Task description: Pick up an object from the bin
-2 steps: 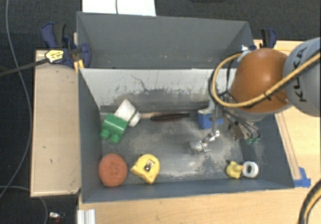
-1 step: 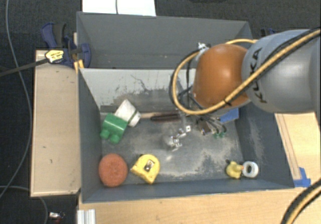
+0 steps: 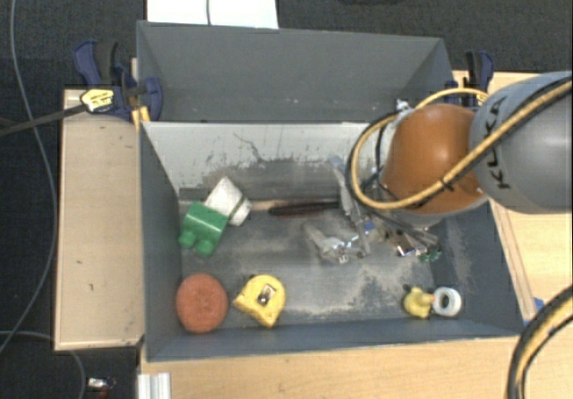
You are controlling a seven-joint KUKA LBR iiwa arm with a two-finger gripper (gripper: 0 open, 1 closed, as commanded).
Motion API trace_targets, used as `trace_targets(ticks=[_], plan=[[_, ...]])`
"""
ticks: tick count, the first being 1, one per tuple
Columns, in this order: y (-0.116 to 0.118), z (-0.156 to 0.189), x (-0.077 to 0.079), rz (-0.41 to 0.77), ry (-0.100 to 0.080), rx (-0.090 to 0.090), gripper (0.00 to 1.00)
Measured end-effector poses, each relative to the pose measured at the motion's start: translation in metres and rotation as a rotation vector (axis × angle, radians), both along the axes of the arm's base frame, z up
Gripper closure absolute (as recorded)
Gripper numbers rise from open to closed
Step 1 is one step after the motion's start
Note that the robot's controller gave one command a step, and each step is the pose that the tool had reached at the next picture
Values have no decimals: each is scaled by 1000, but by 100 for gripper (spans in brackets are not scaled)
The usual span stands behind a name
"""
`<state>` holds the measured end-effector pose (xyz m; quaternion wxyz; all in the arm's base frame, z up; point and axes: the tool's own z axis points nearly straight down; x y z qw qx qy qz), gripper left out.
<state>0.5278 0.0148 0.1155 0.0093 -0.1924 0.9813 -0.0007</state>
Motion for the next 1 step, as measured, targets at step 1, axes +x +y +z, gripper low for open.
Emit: trace_targets(ticks=[1], plan=[[-21, -4, 5, 30, -6, -2, 0]])
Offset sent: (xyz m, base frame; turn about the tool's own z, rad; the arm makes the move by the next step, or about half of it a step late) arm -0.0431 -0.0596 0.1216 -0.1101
